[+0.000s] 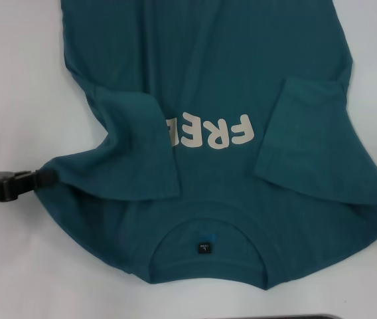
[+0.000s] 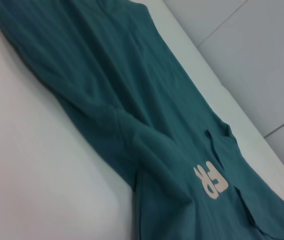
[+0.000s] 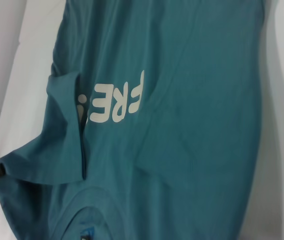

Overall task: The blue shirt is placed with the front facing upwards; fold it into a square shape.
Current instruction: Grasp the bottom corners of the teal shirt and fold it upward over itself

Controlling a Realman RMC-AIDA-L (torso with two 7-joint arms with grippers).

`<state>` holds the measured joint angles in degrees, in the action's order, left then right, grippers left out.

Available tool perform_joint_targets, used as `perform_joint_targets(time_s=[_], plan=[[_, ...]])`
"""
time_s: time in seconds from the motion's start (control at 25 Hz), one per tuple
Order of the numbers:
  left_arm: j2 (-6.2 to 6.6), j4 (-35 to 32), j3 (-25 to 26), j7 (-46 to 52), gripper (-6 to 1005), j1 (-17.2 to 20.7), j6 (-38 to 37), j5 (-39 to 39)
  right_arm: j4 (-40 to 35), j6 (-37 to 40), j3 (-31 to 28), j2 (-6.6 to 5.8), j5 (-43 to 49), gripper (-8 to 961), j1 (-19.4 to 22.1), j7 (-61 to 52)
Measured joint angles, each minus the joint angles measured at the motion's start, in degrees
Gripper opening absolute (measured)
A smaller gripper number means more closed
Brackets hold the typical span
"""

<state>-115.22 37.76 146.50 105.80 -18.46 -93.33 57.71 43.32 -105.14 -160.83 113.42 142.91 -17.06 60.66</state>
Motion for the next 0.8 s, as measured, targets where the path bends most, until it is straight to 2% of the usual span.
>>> perform_joint_targets(time_s=[0.16,0.44,0.8], plan=[[0.91,-0.2,-0.07,1.56,4,1.1,-1.89,-0.58,-0.08,-0.36,-0.01,0.18,-2.35,42,2.31,1.37],[1.61,-0.93,-0.02,2.17,4,2.67,-2.57,-2.82,-1.65,-0.02,-0.01,0.0,-5.15,43,4.97,3.03],[1.64,-1.02,0.91,3.31,4,4.68,-0.96,-4.48,-2.28,0.84,-0.01,-0.44,-7.67,45,6.96,3.97]])
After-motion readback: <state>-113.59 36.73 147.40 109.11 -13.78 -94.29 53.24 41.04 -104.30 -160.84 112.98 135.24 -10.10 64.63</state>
